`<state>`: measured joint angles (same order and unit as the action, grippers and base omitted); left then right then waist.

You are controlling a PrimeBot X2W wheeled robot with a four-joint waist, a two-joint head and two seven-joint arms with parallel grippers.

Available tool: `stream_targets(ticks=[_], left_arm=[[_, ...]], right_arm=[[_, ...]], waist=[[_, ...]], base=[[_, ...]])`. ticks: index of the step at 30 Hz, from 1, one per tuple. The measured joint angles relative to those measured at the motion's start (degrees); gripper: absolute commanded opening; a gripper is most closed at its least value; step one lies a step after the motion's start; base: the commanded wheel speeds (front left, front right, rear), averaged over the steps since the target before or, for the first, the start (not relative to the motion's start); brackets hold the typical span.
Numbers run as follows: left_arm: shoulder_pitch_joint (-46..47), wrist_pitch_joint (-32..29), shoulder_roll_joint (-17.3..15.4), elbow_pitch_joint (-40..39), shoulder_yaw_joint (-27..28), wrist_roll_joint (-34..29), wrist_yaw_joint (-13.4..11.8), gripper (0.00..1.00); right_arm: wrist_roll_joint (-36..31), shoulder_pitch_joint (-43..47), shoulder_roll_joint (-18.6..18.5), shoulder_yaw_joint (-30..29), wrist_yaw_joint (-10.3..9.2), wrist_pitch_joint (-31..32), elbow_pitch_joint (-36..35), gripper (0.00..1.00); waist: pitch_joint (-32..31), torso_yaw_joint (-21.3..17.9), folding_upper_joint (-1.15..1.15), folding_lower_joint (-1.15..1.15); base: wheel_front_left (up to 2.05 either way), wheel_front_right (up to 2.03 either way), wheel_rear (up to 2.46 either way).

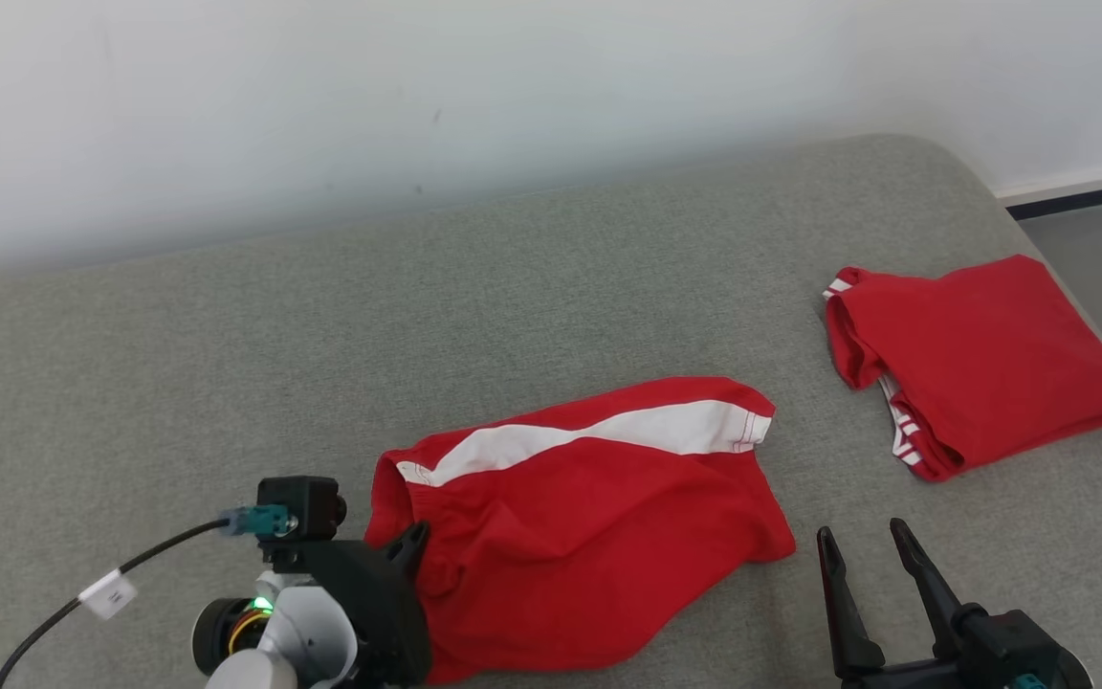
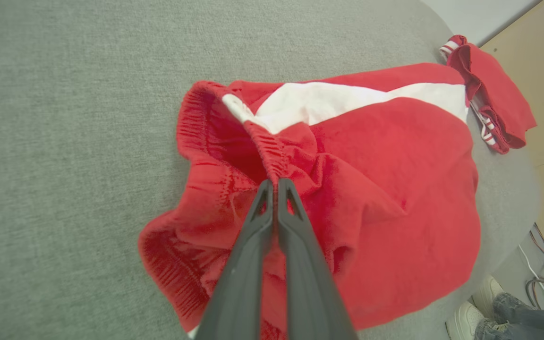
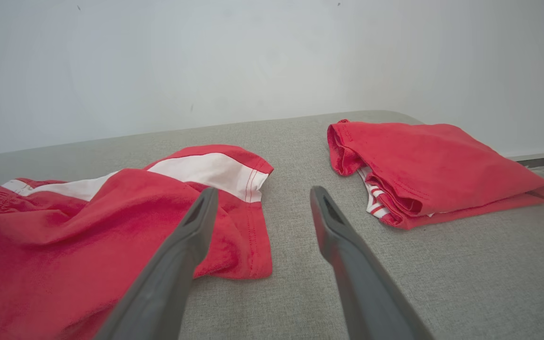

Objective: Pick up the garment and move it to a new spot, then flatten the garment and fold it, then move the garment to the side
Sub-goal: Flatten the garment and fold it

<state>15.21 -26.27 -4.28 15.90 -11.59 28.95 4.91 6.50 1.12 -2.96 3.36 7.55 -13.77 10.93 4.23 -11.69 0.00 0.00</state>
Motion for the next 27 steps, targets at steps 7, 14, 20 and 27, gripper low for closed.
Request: stream_targets(ticks=[7, 14, 20, 27], left_arm=[[-5.99, 2.85, -0.62, -8.4, 1.0, 4.13, 1.16, 0.0], [-14.67, 3.01, -0.26, -18.46, 3.07, 13.99, 1.74, 0.0], [-20.19, 2.75, -0.11, -20.11, 5.78, 19.86, 1.53, 0.0], [-21.26, 4.33, -1.47, -15.91, 5.26, 15.6, 0.23, 0.0]], right_arm=[[0.09, 0.06, 0.02, -0.44, 0.0, -0.12, -0.07, 1.0], [0.14, 0.25, 0.03, -0.69, 0.0, 0.03, -0.44, 1.0], [0.14, 0.3, 0.04, -0.49, 0.0, 0.19, -0.45, 1.0], [0.15, 0.42, 0.04, -0.15, 0.0, 0.68, -0.62, 1.0]], waist=[[-0.27, 1.32, 0.0, 0.0], [-0.34, 2.86, 0.0, 0.0], [-0.68, 3.56, 0.0, 0.0], [-1.06, 4.06, 0.0, 0.0]], base=[[0.0, 0.0, 0.0], [0.0, 0.0, 0.0], [0.0, 0.0, 0.0], [0.0, 0.0, 0.0]])
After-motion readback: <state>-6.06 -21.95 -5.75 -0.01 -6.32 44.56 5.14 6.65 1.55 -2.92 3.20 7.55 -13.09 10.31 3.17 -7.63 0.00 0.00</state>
